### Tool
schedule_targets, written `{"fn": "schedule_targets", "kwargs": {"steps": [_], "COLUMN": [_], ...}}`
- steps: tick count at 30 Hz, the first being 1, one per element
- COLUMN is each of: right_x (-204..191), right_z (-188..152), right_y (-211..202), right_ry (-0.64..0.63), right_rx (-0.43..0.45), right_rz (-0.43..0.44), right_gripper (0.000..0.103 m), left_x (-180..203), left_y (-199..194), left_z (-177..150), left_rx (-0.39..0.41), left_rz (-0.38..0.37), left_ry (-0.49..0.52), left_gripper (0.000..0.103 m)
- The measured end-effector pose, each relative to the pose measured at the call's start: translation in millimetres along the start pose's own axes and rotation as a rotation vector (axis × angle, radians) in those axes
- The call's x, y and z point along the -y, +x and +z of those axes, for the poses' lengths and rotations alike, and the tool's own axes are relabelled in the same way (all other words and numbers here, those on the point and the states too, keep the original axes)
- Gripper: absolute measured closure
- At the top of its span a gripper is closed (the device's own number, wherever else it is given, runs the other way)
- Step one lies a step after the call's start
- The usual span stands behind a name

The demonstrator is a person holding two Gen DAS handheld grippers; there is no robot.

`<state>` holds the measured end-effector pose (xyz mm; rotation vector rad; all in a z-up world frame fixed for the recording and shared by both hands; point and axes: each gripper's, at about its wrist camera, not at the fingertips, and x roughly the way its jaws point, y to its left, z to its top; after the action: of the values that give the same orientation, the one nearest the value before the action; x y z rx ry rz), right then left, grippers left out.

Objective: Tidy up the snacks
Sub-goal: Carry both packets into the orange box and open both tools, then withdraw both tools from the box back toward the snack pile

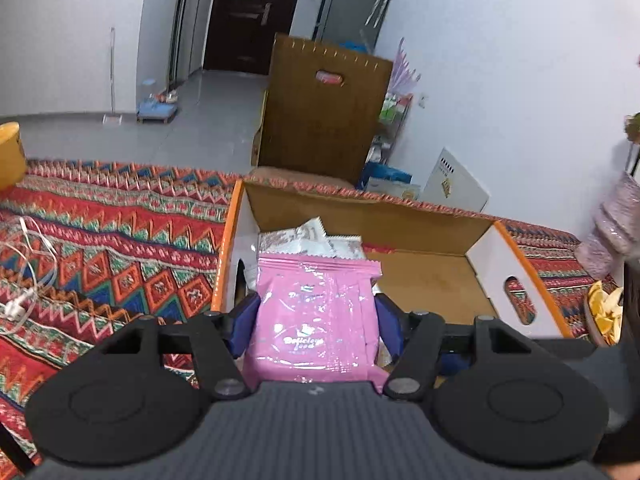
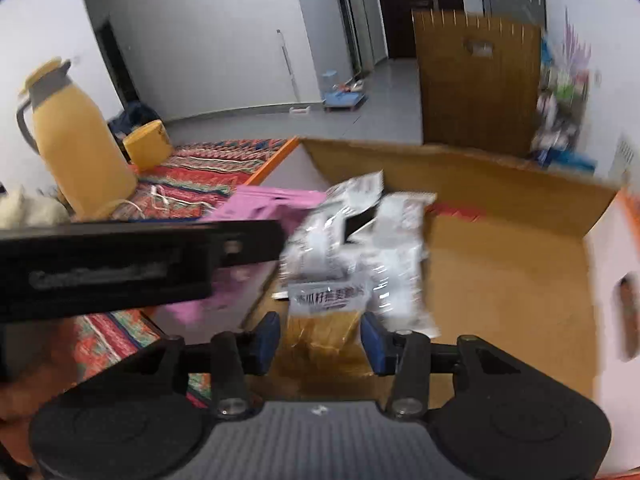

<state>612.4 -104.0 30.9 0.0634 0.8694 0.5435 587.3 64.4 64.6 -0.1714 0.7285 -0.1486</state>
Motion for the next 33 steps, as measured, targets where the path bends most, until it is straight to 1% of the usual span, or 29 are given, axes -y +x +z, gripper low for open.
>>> {"fn": "schedule_targets", "kwargs": {"steps": [1, 2, 3, 4, 6, 7, 8, 12, 15, 19, 21, 23, 24, 25, 27, 30, 32, 33], "right_x": [-0.1, 1.2, 1.8, 2.0, 2.1, 3.1, 5.1, 20.2, 30.6, 32.0, 31.1, 26.5, 24.4, 21.9, 21.6, 18.6, 14.1, 11.0], "right_z": [-1.6, -3.4, -4.0, -5.1, -7.4, -8.0, -8.4, -8.2, -7.8, -14.9, -23.2, -35.3, -40.8, -47.0, -64.4, -91.8, -114.7, -127.4], "right_y": [2.4, 2.7, 2.1, -1.2, -15.3, -23.6, -32.3, -73.1, -102.3, -143.1, -164.6, -188.2, -198.3, -209.2, -234.1, -261.9, -281.7, -293.2], "right_ry": [0.012, 0.021, 0.023, 0.017, -0.020, -0.035, -0.048, -0.070, -0.047, -0.043, -0.047, -0.062, -0.067, -0.071, -0.066, -0.043, -0.044, -0.055], "right_rx": [-0.002, -0.002, -0.011, -0.016, 0.005, 0.013, 0.023, 0.079, 0.119, 0.179, 0.206, 0.233, 0.248, 0.264, 0.305, 0.342, 0.379, 0.414], "right_rz": [0.026, 0.072, 0.094, 0.094, 0.059, 0.034, 0.005, -0.097, -0.118, -0.140, -0.140, -0.147, -0.147, -0.140, -0.108, -0.109, -0.115, -0.111], "right_gripper": [0.055, 0.051, 0.042, 0.037, 0.036, 0.031, 0.030, 0.026, 0.025, 0.021, 0.021, 0.020, 0.017, 0.011, 0.004, 0.004, 0.004, 0.003], "left_x": [-2.0, -1.8, -1.5, -0.3, 1.0, 0.6, 0.5, 0.3, 3.8, 12.4, 15.3, 16.6, 16.3, 15.5, 13.3, 12.9, 13.7, 13.6], "left_y": [1.8, 5.0, 7.2, 8.3, 8.3, 7.7, 6.5, -8.4, -29.4, -75.1, -101.2, -135.6, -152.8, -167.3, -197.6, -236.8, -265.2, -279.9], "left_z": [-0.3, -1.4, -2.7, -3.6, -5.7, -6.6, -6.6, -5.8, -2.6, -4.8, -12.3, -25.2, -33.3, -41.3, -61.4, -92.4, -115.5, -127.8], "left_rx": [-0.008, -0.013, -0.018, -0.021, -0.007, -0.003, -0.001, 0.011, 0.032, 0.079, 0.105, 0.141, 0.165, 0.188, 0.224, 0.258, 0.302, 0.335], "left_rz": [0.001, 0.001, 0.000, 0.003, 0.027, 0.041, 0.045, 0.041, 0.048, 0.053, 0.054, 0.036, 0.021, 0.003, -0.007, 0.001, 0.019, 0.037], "left_ry": [0.003, 0.011, 0.024, 0.035, 0.054, 0.058, 0.058, 0.057, 0.066, 0.108, 0.136, 0.161, 0.170, 0.177, 0.190, 0.207, 0.204, 0.199], "left_gripper": [0.040, 0.040, 0.040, 0.040, 0.037, 0.031, 0.027, 0.026, 0.026, 0.021, 0.019, 0.014, 0.010, 0.005, 0.003, 0.003, 0.001, 0.001]}}
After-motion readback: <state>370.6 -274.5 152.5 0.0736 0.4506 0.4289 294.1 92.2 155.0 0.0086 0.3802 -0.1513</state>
